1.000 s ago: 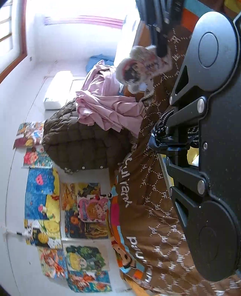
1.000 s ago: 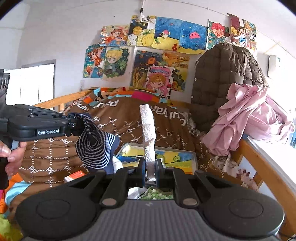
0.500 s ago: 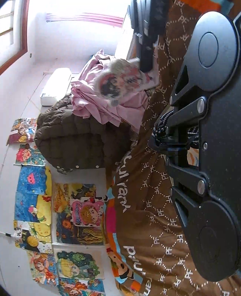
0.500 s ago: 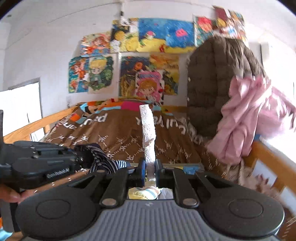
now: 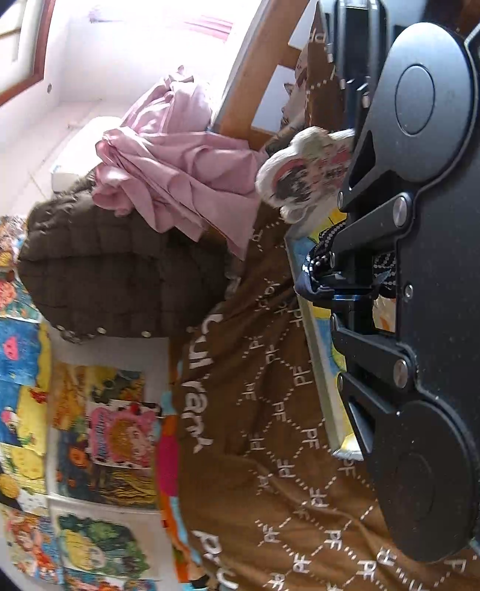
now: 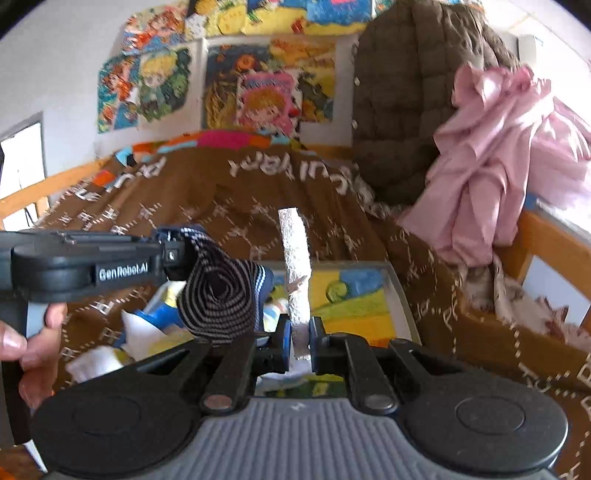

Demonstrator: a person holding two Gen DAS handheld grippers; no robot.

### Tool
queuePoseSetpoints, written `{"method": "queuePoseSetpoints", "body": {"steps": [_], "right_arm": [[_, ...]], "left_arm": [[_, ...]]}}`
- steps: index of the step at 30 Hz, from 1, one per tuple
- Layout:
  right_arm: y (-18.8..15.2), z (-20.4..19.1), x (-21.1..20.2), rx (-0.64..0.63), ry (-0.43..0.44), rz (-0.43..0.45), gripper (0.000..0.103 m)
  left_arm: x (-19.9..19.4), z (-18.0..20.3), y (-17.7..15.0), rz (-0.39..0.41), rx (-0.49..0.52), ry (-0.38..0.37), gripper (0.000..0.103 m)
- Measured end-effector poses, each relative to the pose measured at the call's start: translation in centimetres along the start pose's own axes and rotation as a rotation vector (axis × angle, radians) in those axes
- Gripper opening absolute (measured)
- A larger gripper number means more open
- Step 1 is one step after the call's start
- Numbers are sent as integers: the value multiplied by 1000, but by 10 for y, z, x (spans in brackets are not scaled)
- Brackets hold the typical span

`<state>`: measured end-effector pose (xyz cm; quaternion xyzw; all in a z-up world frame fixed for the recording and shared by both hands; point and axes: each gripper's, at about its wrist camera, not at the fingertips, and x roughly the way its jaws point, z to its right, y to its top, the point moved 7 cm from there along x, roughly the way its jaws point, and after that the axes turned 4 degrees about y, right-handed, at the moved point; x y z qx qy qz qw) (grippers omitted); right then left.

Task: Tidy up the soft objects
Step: 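Carry the striped sock with the left tool while the right tool carries the white sock toward the tray, then open the left tool over the tray while the right tool releases the white sock into it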

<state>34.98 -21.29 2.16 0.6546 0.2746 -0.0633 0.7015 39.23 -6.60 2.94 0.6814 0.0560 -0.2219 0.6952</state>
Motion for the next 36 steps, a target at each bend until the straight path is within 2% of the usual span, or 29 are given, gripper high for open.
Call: {"method": "queuePoseSetpoints", "body": {"steps": [6, 11, 16, 22, 27, 32, 36], "right_arm": [[-17, 10, 29, 30, -19, -63, 11], [-28, 11, 47, 32, -28, -117, 12], [-32, 9, 56, 48, -22, -130, 13], [-30, 4, 54, 39, -12, -117, 18], [-26, 1, 47, 32, -13, -98, 25], [-21, 0, 33, 33, -11, -71, 46], [-16, -2, 18, 30, -9, -50, 56]], "left_arm": [[33, -5, -18, -106, -11, 23, 2], [55, -7, -39, -231, -34, 52, 2], [70, -13, -59, -329, -51, 96, 4], [62, -21, -58, -307, -113, 115, 18], [47, -23, -53, -263, -97, 165, 48], [21, -26, -45, -211, -97, 196, 70], [-2, -29, -39, -185, -105, 213, 75]]}}
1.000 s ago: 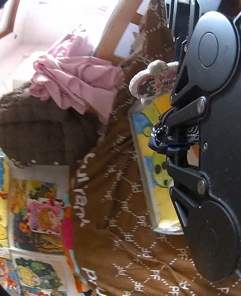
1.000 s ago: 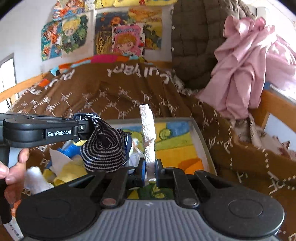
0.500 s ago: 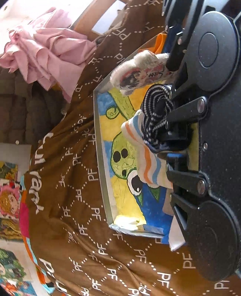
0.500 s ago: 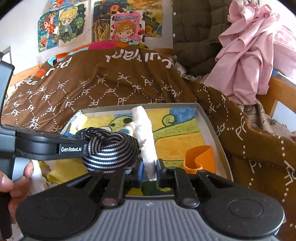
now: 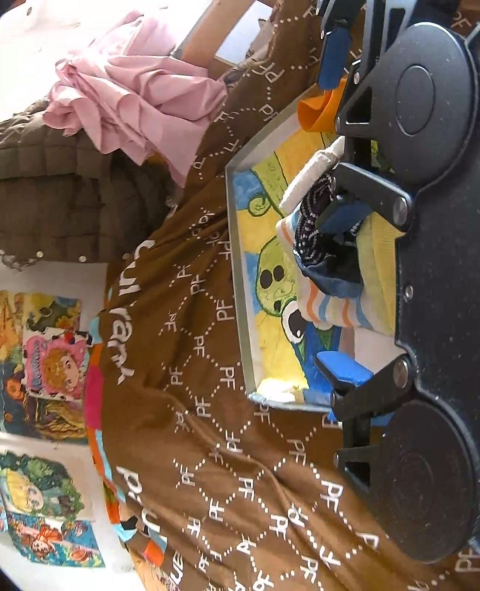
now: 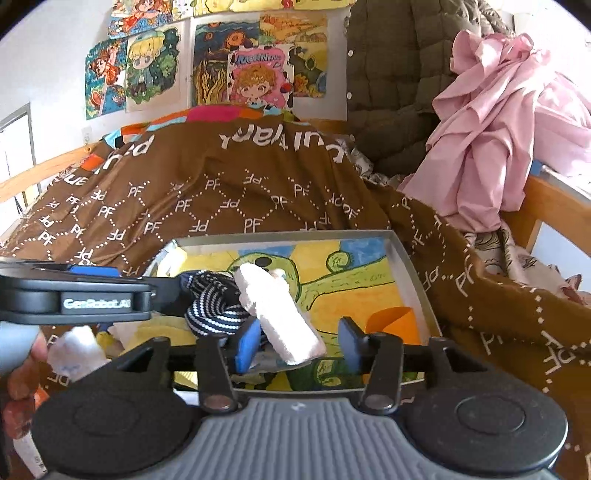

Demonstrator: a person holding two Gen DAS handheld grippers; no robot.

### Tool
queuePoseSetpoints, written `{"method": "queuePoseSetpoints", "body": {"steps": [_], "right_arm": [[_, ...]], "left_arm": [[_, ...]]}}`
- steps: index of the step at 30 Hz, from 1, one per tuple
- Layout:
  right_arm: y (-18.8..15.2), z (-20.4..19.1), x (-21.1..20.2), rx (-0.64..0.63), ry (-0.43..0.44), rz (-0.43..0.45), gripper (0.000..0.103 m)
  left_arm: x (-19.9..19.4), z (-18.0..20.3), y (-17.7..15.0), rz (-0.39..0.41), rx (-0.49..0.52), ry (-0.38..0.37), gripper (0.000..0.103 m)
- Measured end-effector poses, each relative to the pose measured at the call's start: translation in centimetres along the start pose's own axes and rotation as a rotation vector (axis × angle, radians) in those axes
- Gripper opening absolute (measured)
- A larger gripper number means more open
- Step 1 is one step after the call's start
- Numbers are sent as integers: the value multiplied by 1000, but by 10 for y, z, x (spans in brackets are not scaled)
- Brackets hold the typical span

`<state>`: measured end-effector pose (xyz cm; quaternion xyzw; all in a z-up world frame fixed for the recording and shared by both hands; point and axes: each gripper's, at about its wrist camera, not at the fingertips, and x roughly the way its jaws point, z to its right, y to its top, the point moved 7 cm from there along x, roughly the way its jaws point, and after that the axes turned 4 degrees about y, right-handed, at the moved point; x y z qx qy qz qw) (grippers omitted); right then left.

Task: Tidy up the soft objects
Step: 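Open the left tool over the tray while the right tool releases the white sock into it, then move both tools back over the white cloth pile beside the tray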

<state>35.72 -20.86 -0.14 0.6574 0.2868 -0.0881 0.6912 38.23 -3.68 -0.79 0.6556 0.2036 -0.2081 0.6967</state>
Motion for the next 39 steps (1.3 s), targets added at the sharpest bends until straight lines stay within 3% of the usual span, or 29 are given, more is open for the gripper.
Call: {"method": "queuePoseSetpoints", "body": {"steps": [12, 17, 30, 39], "right_arm": [[5, -22, -90, -1, 28, 102, 85], [-4, -34, -134, -23, 31, 134, 95], [-42, -33, -211, 98, 44, 169, 103], [-80, -46, -227, 31, 33, 97, 103]], "left_arm": [[-98, -23, -16, 112, -6, 23, 93], [-143, -27, -26, 152, -3, 28, 95], [-228, -26, -69, 179, 12, 44, 102], [-248, -34, -99, 116, 40, 46, 102]]}}
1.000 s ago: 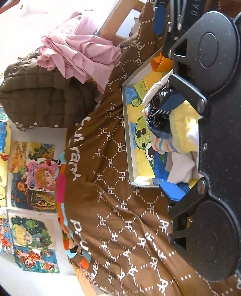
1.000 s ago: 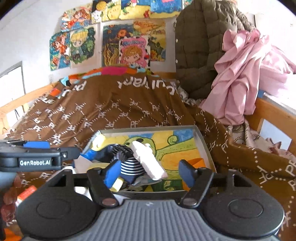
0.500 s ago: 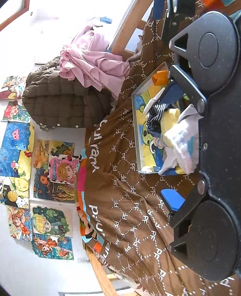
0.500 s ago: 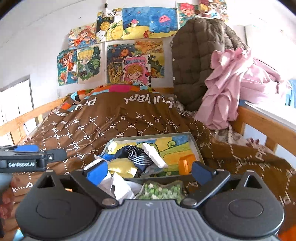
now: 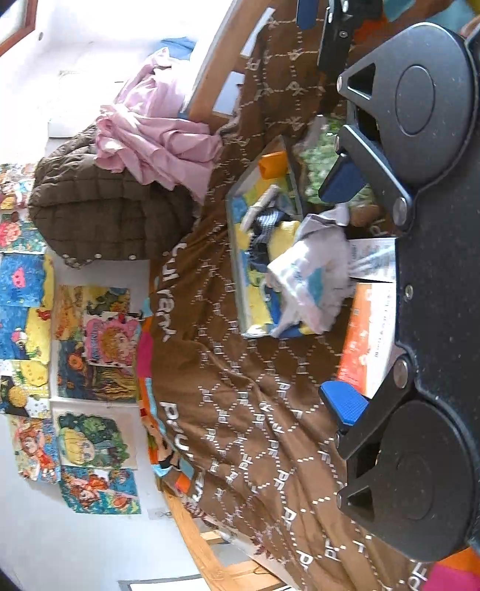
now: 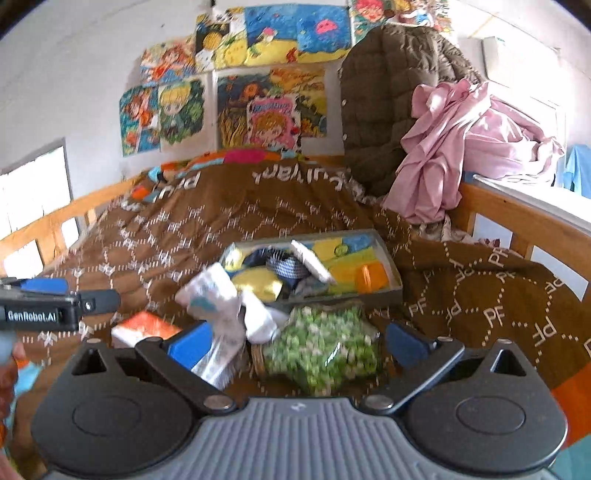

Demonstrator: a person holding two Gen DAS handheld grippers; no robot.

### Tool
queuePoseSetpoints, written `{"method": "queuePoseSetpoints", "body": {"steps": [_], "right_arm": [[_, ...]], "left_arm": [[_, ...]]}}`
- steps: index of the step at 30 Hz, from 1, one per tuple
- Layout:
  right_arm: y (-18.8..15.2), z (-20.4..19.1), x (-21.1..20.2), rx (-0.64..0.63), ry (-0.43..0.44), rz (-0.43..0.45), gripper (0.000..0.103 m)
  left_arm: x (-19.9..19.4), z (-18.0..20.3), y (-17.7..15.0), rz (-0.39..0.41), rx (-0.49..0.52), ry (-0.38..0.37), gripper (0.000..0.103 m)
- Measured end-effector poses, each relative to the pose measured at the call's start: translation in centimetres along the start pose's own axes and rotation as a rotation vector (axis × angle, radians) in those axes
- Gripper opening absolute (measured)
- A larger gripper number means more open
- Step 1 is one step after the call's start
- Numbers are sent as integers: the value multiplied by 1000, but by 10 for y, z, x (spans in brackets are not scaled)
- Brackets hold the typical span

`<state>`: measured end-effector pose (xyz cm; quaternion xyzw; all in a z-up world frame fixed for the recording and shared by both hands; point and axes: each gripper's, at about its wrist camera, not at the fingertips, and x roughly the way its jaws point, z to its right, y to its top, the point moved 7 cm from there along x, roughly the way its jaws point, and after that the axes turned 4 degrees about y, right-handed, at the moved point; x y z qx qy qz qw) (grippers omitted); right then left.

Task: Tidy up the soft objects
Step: 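Move both tools back over the white cloth pile beside the tray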

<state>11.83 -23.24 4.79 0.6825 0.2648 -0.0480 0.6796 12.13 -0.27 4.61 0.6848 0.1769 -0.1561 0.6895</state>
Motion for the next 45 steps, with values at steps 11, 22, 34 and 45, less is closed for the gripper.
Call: {"method": "queuePoseSetpoints", "body": {"steps": [11, 22, 34, 45], "right_arm": [[-29, -28, 3, -105, 25, -100, 103], [-43, -36, 24, -127, 24, -194, 103], [-51, -50, 53, -189, 8, -248, 103], [-39, -40, 79, -154, -39, -207, 103]], "left_arm": [[9, -7, -48, -159, 36, 18, 102], [33, -12, -71, -294, 53, 63, 102], [54, -18, -74, -360, -12, 73, 102], [66, -32, -53, -214, -77, 136, 102]]}}
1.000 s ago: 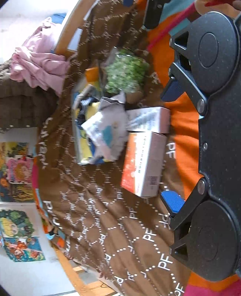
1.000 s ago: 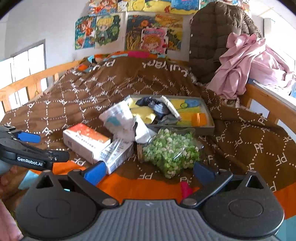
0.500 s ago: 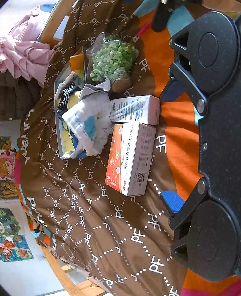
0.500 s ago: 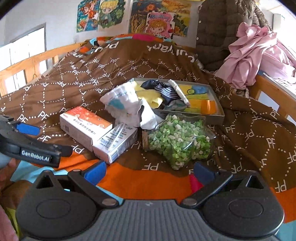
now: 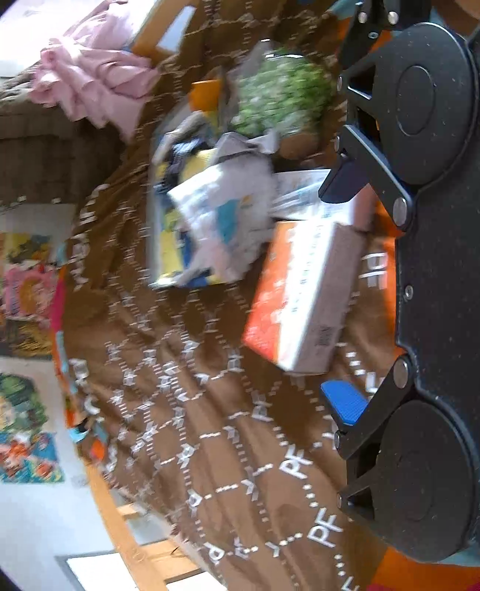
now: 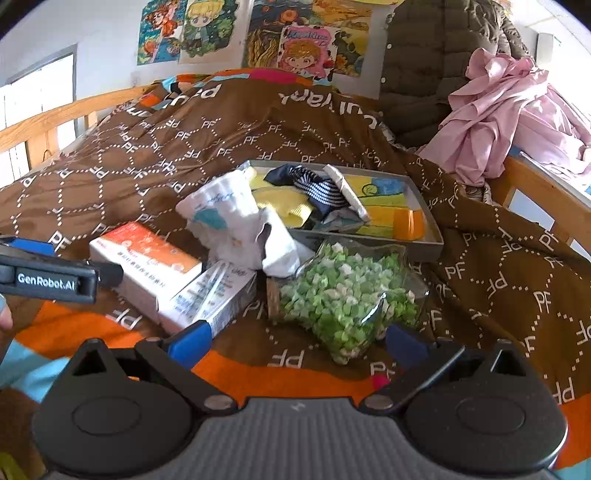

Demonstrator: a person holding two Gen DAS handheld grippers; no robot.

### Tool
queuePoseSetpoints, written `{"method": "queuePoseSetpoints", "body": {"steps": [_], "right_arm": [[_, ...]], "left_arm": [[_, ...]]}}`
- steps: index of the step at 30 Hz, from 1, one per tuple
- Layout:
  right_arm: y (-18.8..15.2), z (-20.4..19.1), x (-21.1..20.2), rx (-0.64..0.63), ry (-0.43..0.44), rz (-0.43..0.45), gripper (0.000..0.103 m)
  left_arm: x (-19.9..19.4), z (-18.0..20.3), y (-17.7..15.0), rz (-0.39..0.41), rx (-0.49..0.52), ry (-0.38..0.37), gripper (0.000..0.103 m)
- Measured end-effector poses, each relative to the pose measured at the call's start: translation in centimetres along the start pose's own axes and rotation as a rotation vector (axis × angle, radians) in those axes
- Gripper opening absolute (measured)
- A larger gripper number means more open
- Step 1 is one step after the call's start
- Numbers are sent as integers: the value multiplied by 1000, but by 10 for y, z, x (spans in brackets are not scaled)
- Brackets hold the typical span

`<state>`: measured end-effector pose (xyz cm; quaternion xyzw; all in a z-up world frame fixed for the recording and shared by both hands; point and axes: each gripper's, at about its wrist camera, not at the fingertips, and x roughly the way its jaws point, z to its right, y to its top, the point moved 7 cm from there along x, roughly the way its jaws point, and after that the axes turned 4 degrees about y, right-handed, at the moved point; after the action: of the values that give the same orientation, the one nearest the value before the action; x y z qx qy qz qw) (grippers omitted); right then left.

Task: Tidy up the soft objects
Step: 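Move both tools back over the white cloth pile beside the tray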

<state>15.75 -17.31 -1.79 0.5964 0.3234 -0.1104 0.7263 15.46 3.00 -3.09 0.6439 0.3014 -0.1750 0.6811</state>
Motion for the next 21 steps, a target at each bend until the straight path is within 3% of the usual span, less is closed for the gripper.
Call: {"method": "queuePoseSetpoints", "body": {"steps": [9, 21], "right_arm": [[18, 2, 19, -9, -22, 48, 103], [31, 0, 61, -79, -42, 76, 103]], "left_arm": [[10, 4, 10, 114, -26, -46, 102], [56, -1, 27, 207, -269, -167, 102]]}}
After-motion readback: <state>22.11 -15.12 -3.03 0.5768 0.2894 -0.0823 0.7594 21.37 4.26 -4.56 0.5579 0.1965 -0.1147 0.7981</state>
